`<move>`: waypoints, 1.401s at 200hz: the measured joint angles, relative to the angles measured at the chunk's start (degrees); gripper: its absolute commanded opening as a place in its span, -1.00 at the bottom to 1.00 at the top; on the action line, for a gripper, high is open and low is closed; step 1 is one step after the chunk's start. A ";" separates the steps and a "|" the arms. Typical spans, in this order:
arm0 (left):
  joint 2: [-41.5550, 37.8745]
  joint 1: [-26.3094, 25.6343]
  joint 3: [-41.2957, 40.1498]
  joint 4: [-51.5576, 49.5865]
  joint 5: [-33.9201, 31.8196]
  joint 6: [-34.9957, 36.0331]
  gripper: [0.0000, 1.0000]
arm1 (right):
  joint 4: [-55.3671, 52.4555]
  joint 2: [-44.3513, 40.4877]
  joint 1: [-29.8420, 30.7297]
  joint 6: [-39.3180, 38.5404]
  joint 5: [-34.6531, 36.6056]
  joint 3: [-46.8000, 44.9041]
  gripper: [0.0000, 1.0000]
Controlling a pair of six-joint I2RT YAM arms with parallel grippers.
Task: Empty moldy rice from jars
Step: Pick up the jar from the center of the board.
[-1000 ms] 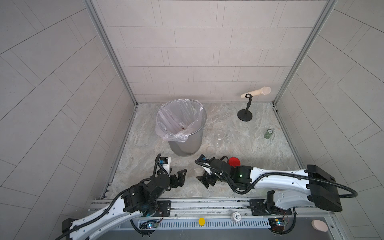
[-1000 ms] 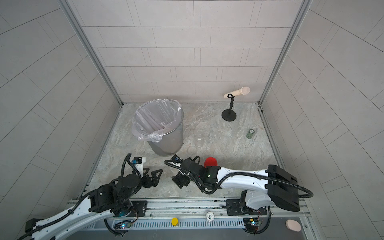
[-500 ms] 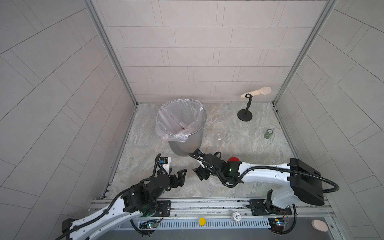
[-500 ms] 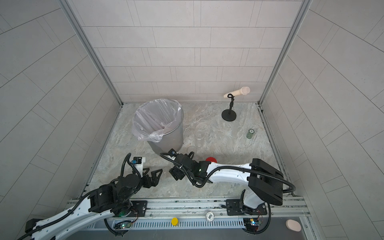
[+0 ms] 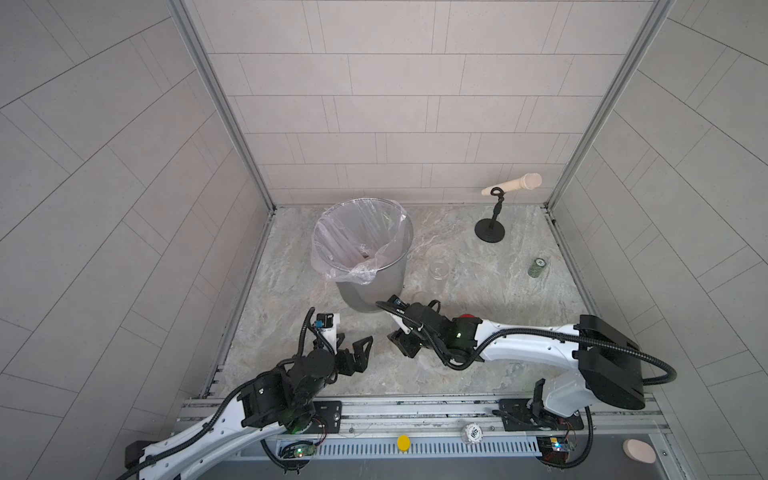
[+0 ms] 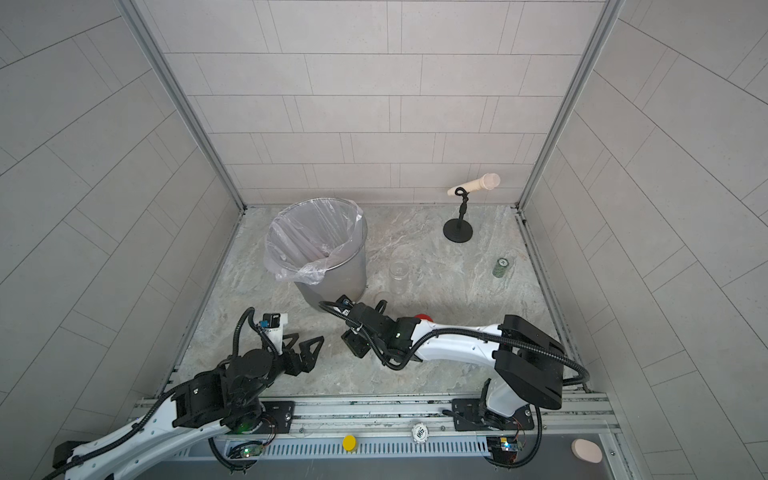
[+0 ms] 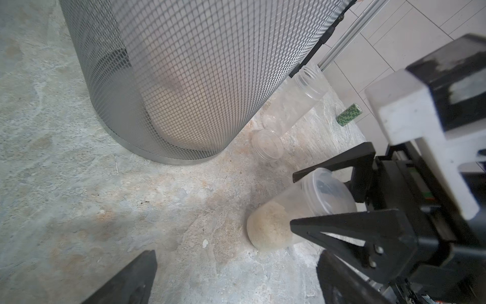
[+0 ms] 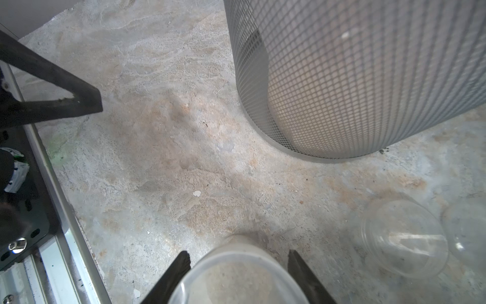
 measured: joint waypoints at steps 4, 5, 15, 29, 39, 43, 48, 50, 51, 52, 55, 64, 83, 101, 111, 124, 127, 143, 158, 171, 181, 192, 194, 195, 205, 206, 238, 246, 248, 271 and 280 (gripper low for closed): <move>0.17 0.00 0.00 0.33 0.07 0.13 1.00 | -0.96 -0.72 -0.24 0.15 -0.13 0.39 -0.13; 0.24 0.00 0.00 0.42 0.07 0.17 1.00 | -1.20 -0.90 -0.31 0.17 -0.13 0.48 -0.13; 1.07 0.00 0.00 1.75 0.46 1.22 1.00 | -4.00 -2.93 -1.11 0.55 -0.42 1.84 -0.13; 2.99 0.00 0.02 4.11 1.38 3.04 1.00 | -8.07 -6.08 -2.86 1.07 -0.76 4.59 -0.13; 5.07 0.00 0.09 6.27 2.47 4.70 1.00 | -10.84 -8.41 -4.63 1.68 -1.03 6.71 -0.14; 5.95 0.00 0.11 7.19 2.91 5.35 1.00 | -11.61 -9.11 -5.22 1.92 -1.27 7.34 -0.15; 6.99 0.00 0.13 8.44 3.50 6.19 1.00 | -12.79 -10.23 -6.32 2.29 -1.49 8.15 -0.15; 7.50 0.00 0.13 8.92 3.78 6.54 1.00 | -13.20 -10.64 -6.69 2.43 -1.68 8.41 -0.15; 7.69 0.00 0.13 9.14 3.82 6.64 1.00 | -13.53 -10.95 -6.95 2.56 -1.73 8.59 -0.15; 8.02 0.00 0.13 9.53 3.98 6.84 1.00 | -13.70 -11.13 -7.10 2.60 -1.79 8.66 -0.15; 8.66 0.00 0.15 10.23 4.28 7.37 1.00 | -14.38 -11.80 -7.76 2.89 -1.90 8.96 -0.15; 10.54 0.00 0.17 12.37 5.25 8.76 1.00 | -16.33 -13.73 -9.33 3.72 -2.10 9.49 -0.15; 14.43 -0.02 0.70 16.87 7.13 11.98 1.00 | -20.72 -17.27 -11.43 5.38 -1.90 9.53 -0.15; 18.53 -0.15 2.27 20.74 8.61 15.45 1.00 | -23.89 -20.00 -11.89 6.86 -1.62 9.18 -0.15; 20.74 -0.35 2.80 23.43 9.42 17.57 1.00 | -25.53 -21.29 -12.20 7.67 -1.68 9.01 -0.15; 23.71 -0.63 3.13 26.51 10.38 20.17 1.00 | -27.47 -22.49 -13.00 8.59 -1.84 9.01 -0.15; 24.50 -0.70 3.17 27.08 10.58 20.70 1.00 | -27.85 -22.67 -13.27 8.76 -1.84 9.03 -0.15; 28.63 -0.96 3.80 30.18 12.28 23.78 1.00 | -30.01 -23.52 -14.75 9.64 -1.86 9.03 -0.15; 32.85 -1.66 4.85 33.29 14.36 26.93 1.00 | -31.36 -24.20 -15.91 10.21 -1.97 9.03 -0.15; 36.00 -2.78 5.90 35.67 15.37 29.31 1.00 | -32.11 -24.76 -16.87 10.64 -2.36 9.01 -0.15; 38.42 -3.69 6.80 37.64 16.00 31.06 1.00 | -32.48 -25.09 -17.51 10.82 -2.99 9.01 -0.15; 40.65 -4.46 7.52 39.85 16.59 32.70 1.00 | -32.65 -25.29 -17.97 10.88 -3.65 9.01 -0.15; 41.07 -4.59 7.63 40.30 16.70 33.09 1.00 | -32.65 -25.31 -18.03 10.88 -3.76 9.01 -0.15; 41.20 -4.61 7.65 40.46 16.72 33.20 1.00 | -32.68 -25.31 -18.08 10.88 -3.85 9.01 -0.15; 42.99 -5.07 7.91 42.86 17.14 34.58 1.00 | -32.61 -25.35 -18.21 10.88 -4.72 8.98 -0.15; 43.12 -5.09 7.91 43.04 17.16 34.67 1.00 | -32.59 -25.35 -18.21 10.86 -4.87 8.98 -0.15; 47.01 -5.53 8.13 48.65 17.70 37.57 1.00 | -31.39 -25.35 -18.27 10.75 -9.16 8.96 -0.15; 47.60 -5.53 8.41 49.53 17.70 38.05 1.00 | -31.01 -25.35 -18.27 10.69 -10.32 8.96 -0.15; 47.78 -5.53 8.50 49.90 17.70 38.12 1.00 | -30.93 -25.35 -18.27 10.67 -10.60 8.96 -0.15; 49.88 -5.51 9.79 53.02 17.79 38.93 0.99 | -28.50 -25.40 -18.27 10.69 -14.40 8.20 -0.15; 51.04 -5.51 10.58 53.92 18.01 39.08 0.98 | -27.76 -25.40 -18.27 10.67 -15.87 7.69 -0.15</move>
